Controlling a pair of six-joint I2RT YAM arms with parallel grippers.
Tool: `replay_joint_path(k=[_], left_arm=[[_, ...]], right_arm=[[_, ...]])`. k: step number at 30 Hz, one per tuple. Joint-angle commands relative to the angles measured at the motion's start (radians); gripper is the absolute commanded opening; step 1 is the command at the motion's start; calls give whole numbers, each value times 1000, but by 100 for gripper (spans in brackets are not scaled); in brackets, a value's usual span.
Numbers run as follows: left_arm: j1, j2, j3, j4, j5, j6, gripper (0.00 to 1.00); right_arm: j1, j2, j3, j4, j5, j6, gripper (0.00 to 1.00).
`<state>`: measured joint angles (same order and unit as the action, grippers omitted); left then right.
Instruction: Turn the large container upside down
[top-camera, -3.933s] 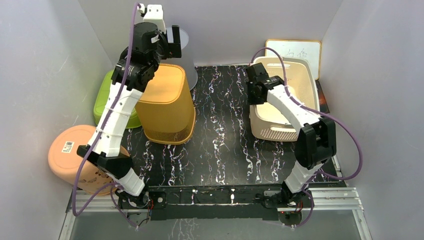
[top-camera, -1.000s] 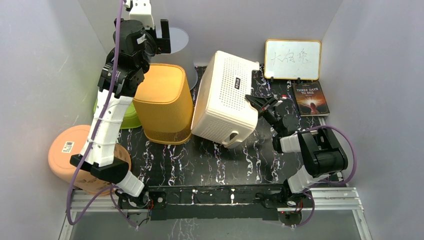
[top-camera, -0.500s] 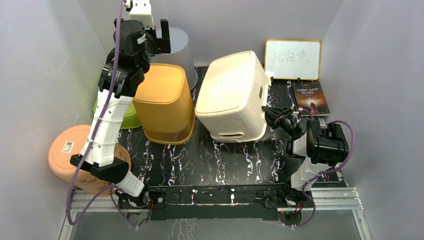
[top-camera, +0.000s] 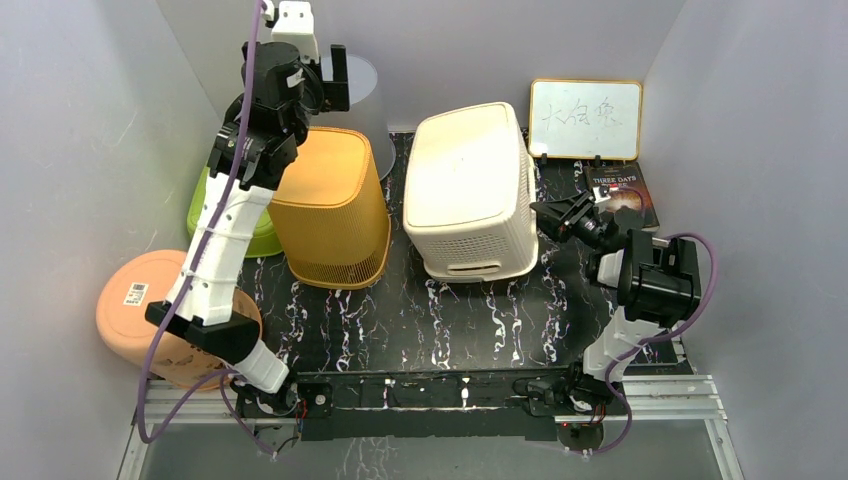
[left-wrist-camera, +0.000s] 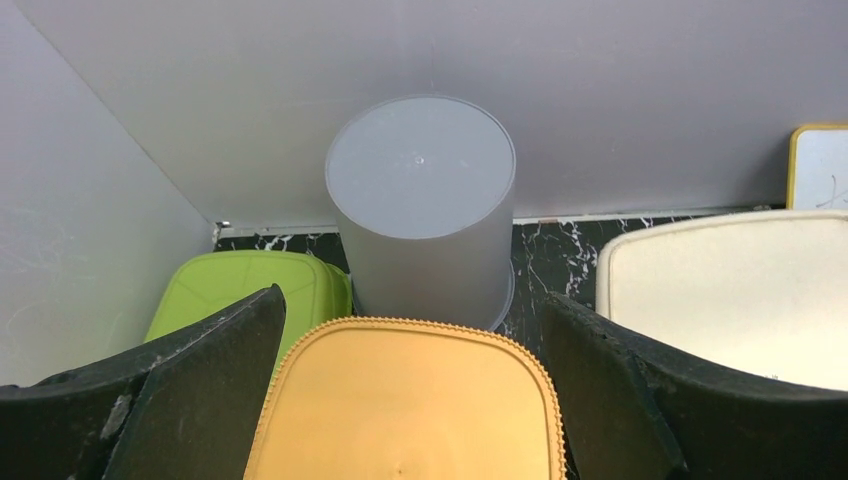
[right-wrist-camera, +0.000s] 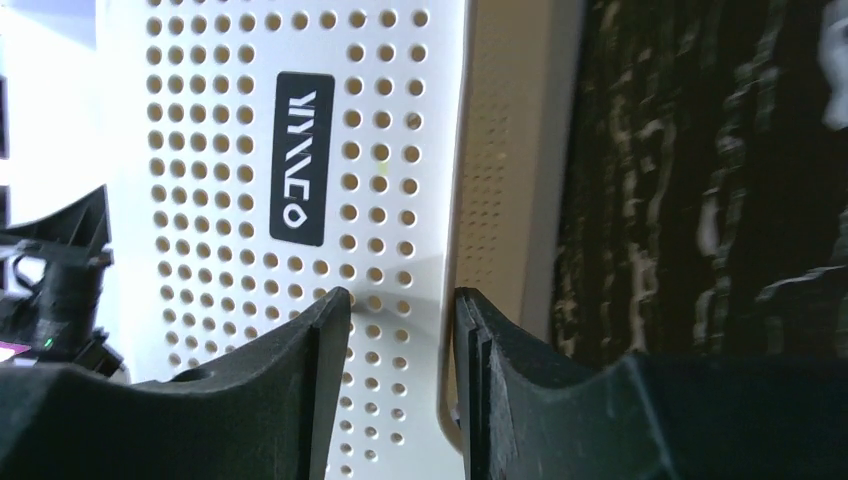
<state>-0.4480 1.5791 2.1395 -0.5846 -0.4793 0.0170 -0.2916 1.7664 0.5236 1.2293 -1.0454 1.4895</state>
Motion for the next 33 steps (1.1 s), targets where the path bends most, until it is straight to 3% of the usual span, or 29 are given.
replay_joint_path(k=[1, 4, 6, 13, 18, 23, 28, 29, 30, 33], left_arm=[[-6, 10, -17, 6, 34, -23, 98], [-6, 17, -24, -1, 39, -31, 98], [-5, 19, -27, 1, 34, -30, 98], [-6, 46, -7, 1, 37, -32, 98], [-6, 57, 3, 1, 45, -37, 98], [-6, 74, 2, -5, 72, -46, 98], [-6, 84, -8, -14, 127, -76, 98], [-6, 84, -13, -15, 136, -80, 98], [-6, 79, -21, -14, 141, -85, 98], [-6, 71, -66, -10, 153, -92, 98]], right_arm=[[-17, 3, 179, -533, 61, -486, 40], [-17, -9, 293, -901, 177, -724, 41], [-17, -16, 333, -1011, 263, -791, 41], [-15, -19, 413, -1235, 482, -903, 41], [-14, -115, 450, -1321, 617, -922, 42], [-7, -93, 605, -1405, 651, -917, 43], [24, -67, 793, -1459, 653, -890, 60], [37, -65, 834, -1472, 655, -890, 74], [58, -65, 875, -1497, 676, -904, 94], [155, -57, 1046, -1609, 778, -989, 98]])
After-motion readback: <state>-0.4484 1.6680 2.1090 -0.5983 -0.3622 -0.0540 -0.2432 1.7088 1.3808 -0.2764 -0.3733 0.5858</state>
